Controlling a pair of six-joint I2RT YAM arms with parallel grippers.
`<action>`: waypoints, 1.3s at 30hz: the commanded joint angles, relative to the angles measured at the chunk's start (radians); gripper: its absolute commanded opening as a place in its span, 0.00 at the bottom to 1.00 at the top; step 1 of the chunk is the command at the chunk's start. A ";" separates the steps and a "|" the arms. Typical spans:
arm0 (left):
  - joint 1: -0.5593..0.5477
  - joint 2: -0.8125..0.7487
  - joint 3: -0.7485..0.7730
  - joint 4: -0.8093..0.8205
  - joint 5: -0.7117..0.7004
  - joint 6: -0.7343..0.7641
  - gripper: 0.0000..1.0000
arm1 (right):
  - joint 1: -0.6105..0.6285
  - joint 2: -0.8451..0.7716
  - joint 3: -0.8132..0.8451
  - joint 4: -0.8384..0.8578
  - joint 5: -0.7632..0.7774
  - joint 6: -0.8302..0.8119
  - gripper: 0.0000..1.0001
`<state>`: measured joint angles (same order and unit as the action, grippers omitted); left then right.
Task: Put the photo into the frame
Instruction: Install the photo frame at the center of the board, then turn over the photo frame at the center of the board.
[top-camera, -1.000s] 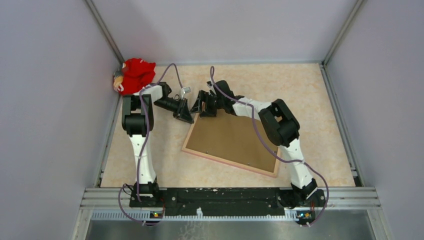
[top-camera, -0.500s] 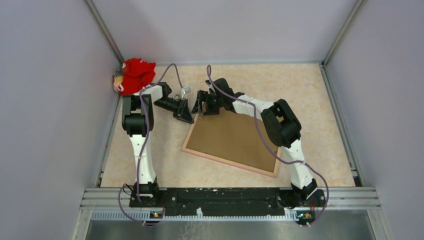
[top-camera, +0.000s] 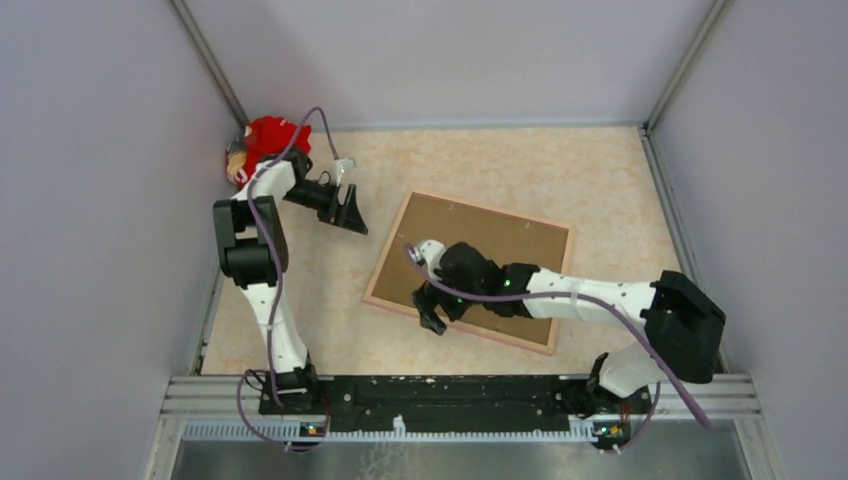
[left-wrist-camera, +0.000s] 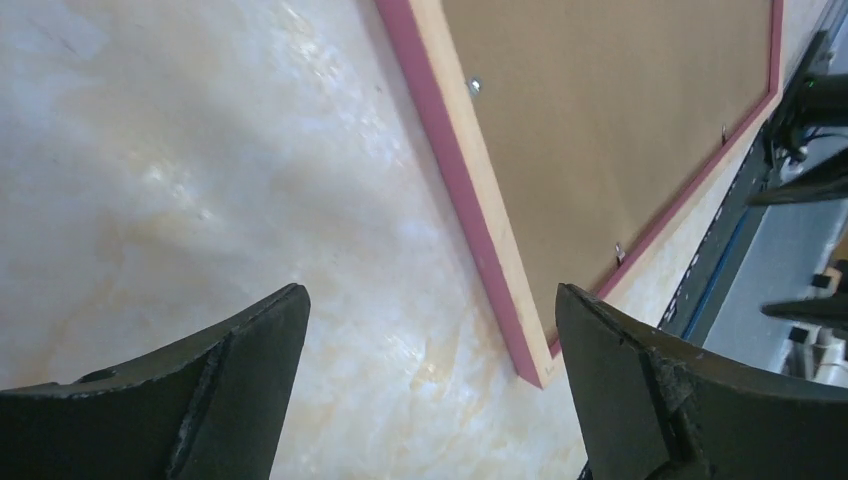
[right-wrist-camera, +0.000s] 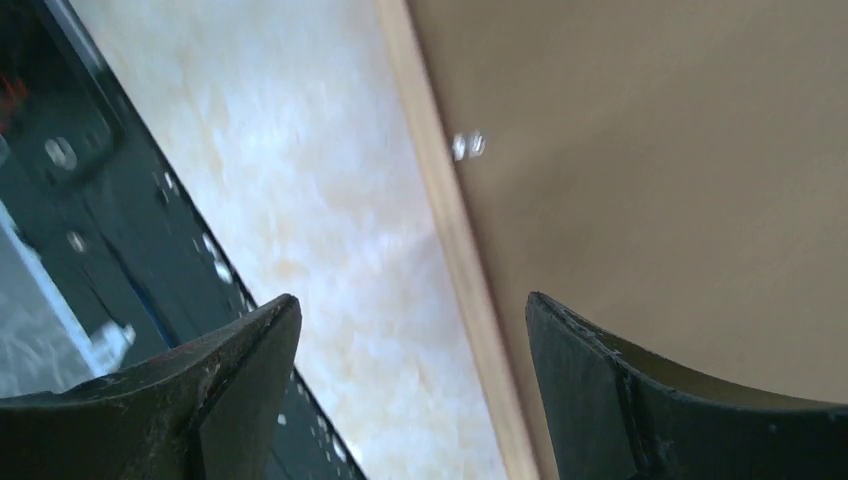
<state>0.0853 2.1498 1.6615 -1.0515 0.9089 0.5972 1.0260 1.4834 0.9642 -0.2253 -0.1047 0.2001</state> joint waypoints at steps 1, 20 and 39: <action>-0.010 -0.209 -0.107 -0.015 -0.067 0.082 0.99 | 0.074 -0.070 -0.127 -0.016 0.143 -0.049 0.83; -0.010 -0.741 -0.524 0.011 0.062 0.534 0.99 | 0.190 0.079 -0.159 0.009 0.347 -0.126 0.56; -0.054 -1.165 -0.904 0.138 0.021 1.242 0.99 | 0.187 -0.040 0.148 -0.167 0.359 -0.179 0.00</action>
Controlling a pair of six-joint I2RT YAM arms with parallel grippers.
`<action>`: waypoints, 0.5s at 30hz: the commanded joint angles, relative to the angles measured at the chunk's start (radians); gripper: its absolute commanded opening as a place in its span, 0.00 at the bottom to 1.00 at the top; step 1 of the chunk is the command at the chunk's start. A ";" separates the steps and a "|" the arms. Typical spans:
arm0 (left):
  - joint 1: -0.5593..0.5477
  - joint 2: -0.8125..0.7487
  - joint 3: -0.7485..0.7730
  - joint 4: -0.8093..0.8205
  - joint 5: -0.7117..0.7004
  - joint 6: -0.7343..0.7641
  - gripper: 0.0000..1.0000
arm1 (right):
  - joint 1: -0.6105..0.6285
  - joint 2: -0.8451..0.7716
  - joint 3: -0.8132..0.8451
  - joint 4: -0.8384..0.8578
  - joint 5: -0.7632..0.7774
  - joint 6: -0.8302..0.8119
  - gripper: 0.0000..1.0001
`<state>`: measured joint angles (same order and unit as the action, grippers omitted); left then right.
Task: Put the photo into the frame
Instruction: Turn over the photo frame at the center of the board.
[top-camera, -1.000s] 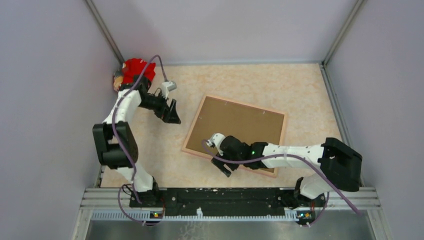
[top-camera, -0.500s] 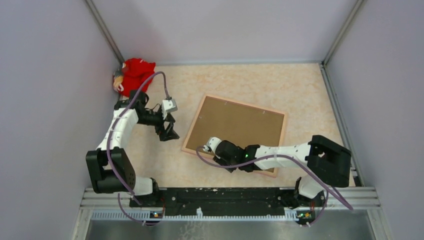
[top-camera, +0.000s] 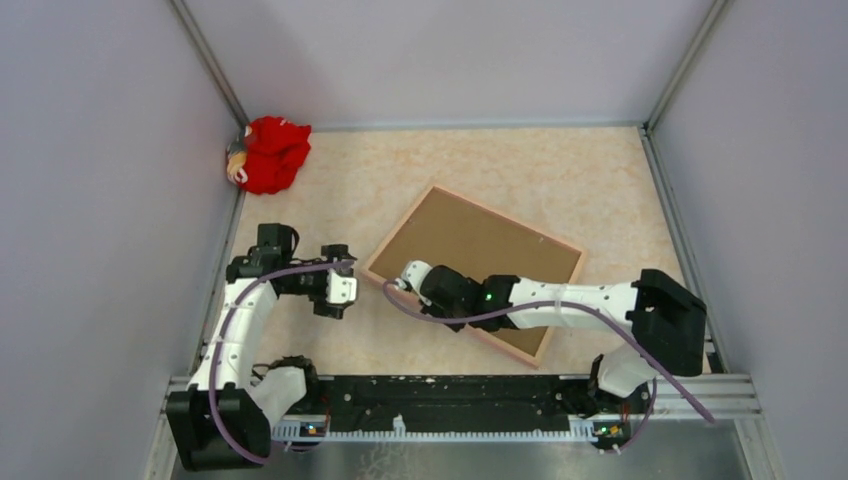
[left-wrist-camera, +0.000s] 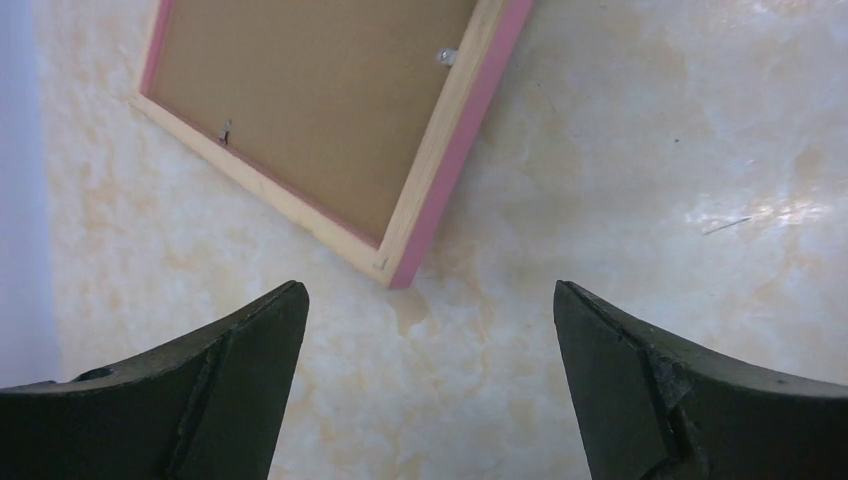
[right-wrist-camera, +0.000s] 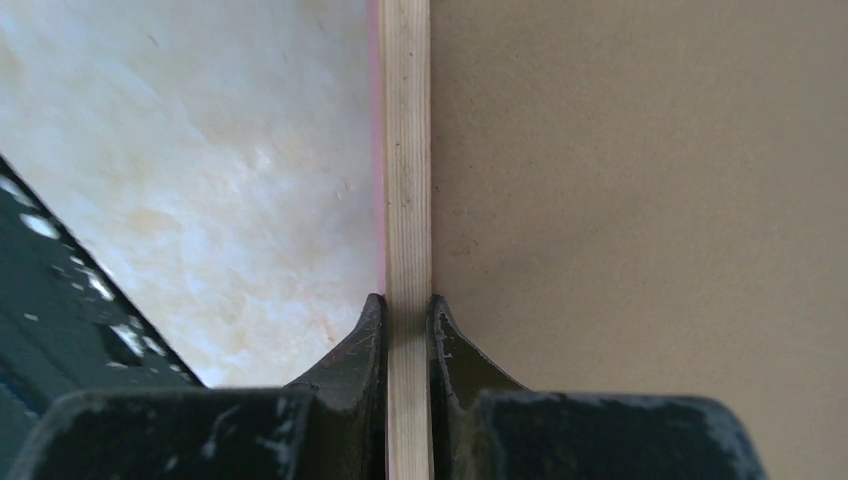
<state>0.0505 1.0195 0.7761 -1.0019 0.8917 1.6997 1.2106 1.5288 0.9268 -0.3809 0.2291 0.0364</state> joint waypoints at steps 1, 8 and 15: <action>-0.027 -0.046 -0.023 0.100 0.034 0.150 0.99 | -0.003 -0.083 0.218 -0.030 0.012 -0.013 0.00; -0.046 -0.152 -0.080 0.261 0.001 0.198 0.94 | -0.064 -0.066 0.381 -0.112 -0.129 0.048 0.00; -0.046 -0.165 -0.098 0.427 -0.017 0.121 0.77 | -0.110 -0.064 0.451 -0.138 -0.227 0.069 0.00</action>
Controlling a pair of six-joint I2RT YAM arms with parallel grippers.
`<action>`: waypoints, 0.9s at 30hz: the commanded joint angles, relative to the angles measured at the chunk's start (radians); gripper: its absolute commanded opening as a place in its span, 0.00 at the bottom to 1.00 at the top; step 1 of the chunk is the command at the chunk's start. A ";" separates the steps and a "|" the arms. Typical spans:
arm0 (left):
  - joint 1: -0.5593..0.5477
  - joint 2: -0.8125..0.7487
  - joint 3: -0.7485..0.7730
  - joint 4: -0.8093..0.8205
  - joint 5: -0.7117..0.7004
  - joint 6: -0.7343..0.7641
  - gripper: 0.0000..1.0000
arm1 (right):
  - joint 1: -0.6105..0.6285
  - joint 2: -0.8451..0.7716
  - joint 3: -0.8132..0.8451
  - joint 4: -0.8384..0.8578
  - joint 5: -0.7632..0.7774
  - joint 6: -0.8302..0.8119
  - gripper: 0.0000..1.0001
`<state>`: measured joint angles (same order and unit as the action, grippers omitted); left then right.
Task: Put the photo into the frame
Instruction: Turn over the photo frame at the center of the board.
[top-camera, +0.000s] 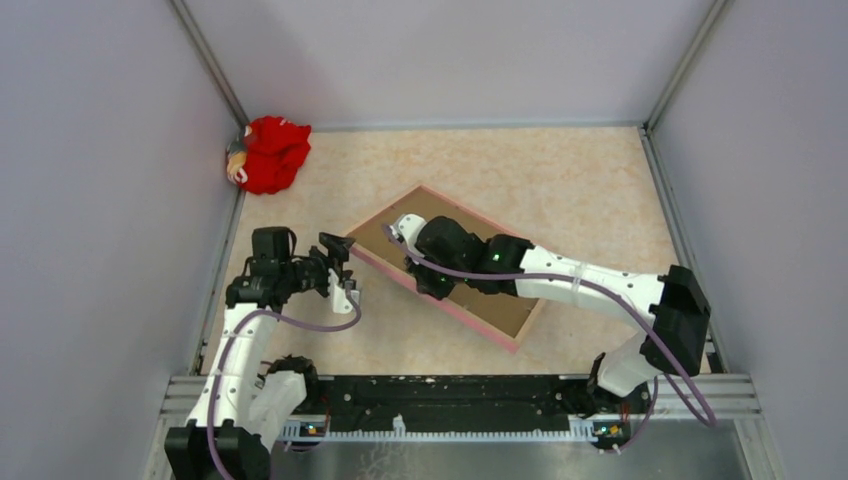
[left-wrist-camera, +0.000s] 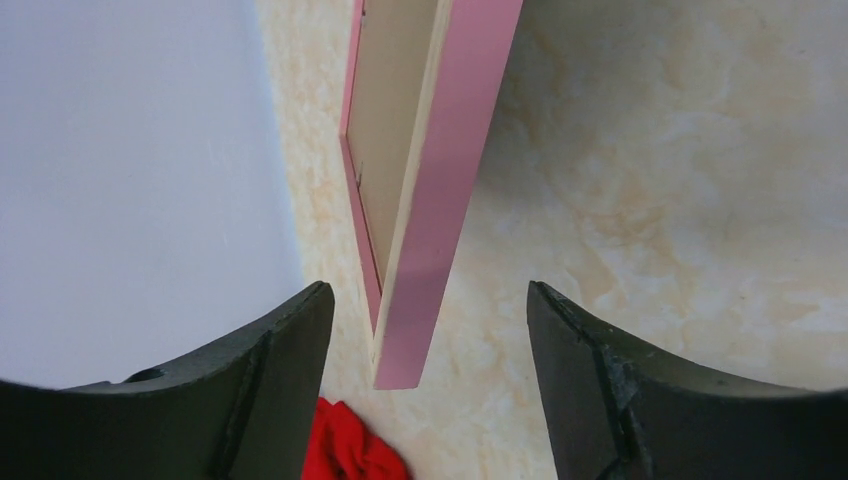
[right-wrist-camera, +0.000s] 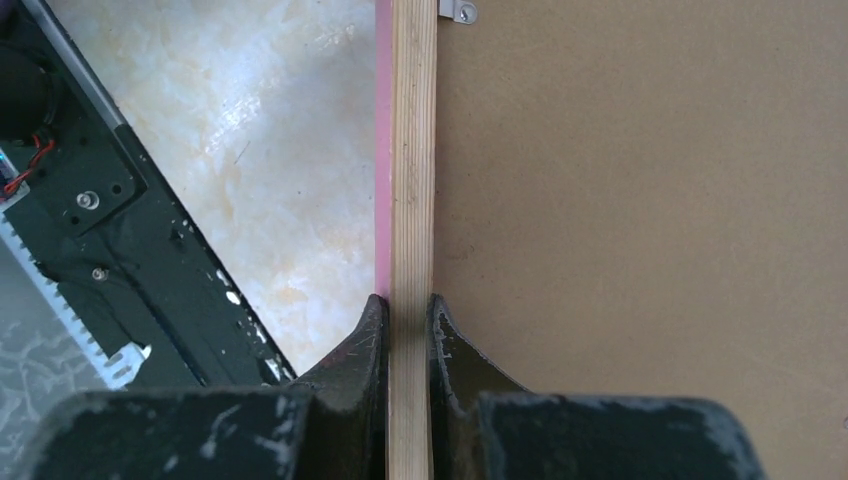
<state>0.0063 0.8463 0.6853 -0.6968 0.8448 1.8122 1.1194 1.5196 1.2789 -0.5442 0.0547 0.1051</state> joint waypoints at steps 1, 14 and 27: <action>-0.002 0.015 -0.006 0.128 0.029 0.005 0.75 | -0.020 -0.053 0.107 0.020 -0.052 0.001 0.00; -0.182 0.118 0.066 0.210 -0.096 -0.124 0.48 | -0.036 -0.031 0.185 -0.044 -0.096 -0.010 0.00; -0.198 0.158 0.177 0.160 -0.115 -0.210 0.25 | -0.017 -0.224 0.011 -0.064 0.108 -0.268 0.73</action>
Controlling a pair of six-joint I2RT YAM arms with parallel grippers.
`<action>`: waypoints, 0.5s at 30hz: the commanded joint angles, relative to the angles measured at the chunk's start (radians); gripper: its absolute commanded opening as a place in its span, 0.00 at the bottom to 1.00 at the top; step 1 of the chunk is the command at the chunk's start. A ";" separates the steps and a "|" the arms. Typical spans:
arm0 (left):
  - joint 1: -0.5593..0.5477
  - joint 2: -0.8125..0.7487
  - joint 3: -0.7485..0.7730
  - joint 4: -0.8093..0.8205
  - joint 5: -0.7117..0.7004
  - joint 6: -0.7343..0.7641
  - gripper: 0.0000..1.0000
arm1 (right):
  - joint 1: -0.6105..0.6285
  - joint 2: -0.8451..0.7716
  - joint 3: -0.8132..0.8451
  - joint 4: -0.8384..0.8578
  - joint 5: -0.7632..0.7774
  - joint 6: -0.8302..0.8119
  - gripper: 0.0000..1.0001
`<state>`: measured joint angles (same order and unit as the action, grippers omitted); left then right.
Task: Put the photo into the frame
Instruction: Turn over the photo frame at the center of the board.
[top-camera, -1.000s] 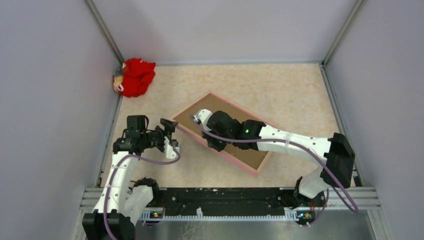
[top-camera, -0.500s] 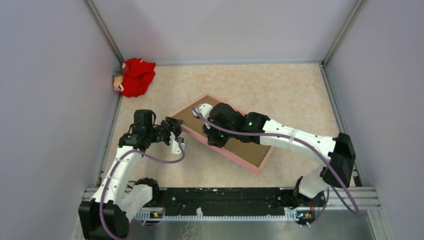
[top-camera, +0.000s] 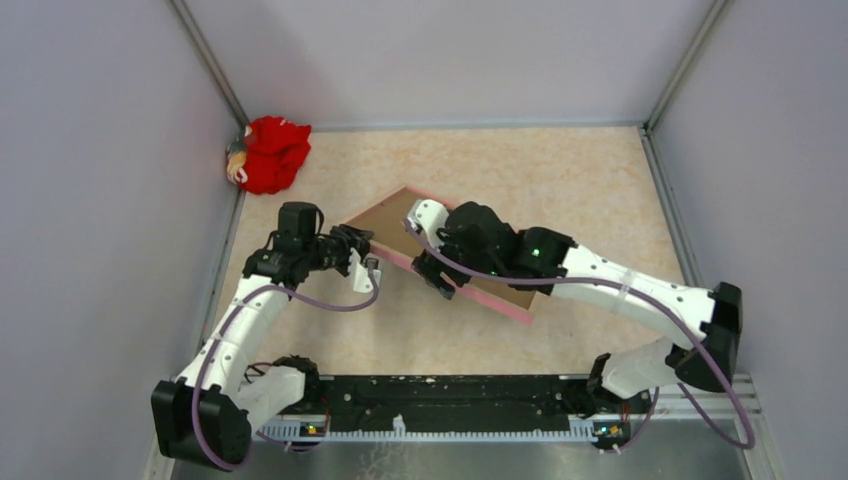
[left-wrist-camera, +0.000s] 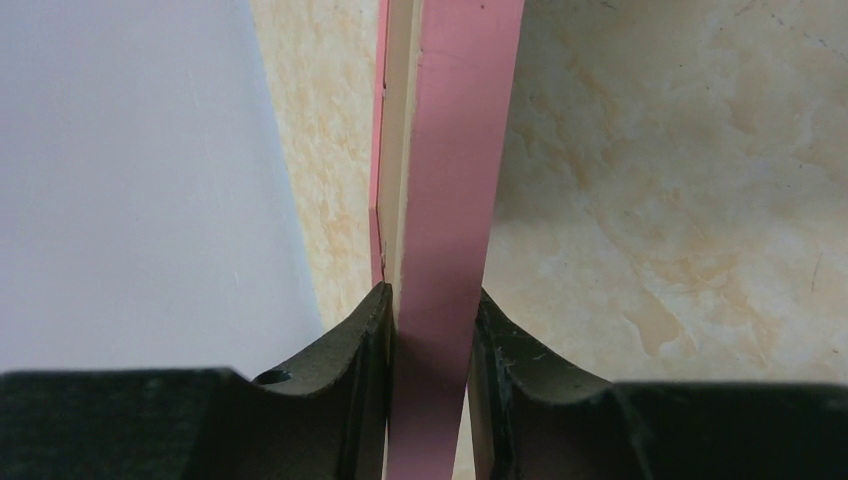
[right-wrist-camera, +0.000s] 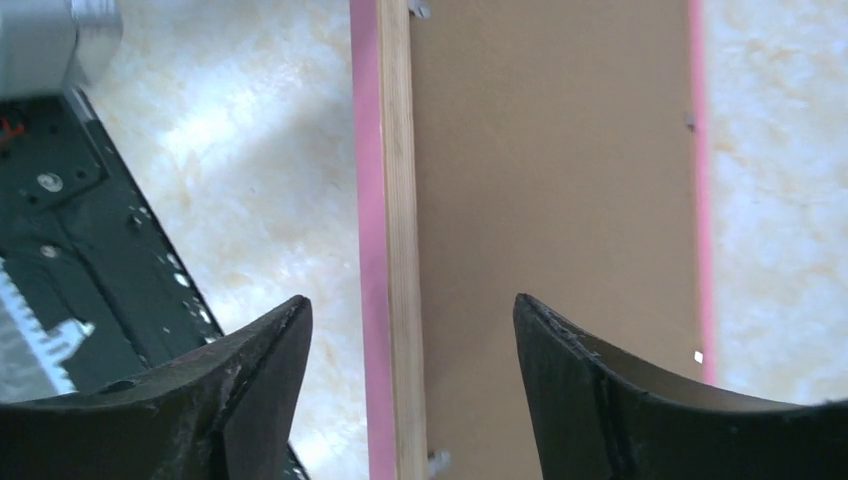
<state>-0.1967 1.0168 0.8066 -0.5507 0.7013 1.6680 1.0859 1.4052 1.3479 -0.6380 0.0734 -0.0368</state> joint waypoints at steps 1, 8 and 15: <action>0.005 -0.015 0.058 0.013 0.031 -0.066 0.25 | 0.026 -0.122 -0.081 0.023 0.111 -0.140 0.75; 0.005 -0.011 0.070 -0.007 0.057 -0.068 0.26 | 0.088 -0.143 -0.218 0.018 0.279 -0.252 0.79; 0.005 -0.005 0.075 -0.013 0.051 -0.076 0.26 | 0.106 -0.123 -0.238 0.058 0.322 -0.286 0.69</action>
<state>-0.1967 1.0176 0.8303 -0.5663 0.6945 1.6455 1.1755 1.2804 1.0992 -0.6418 0.3180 -0.2787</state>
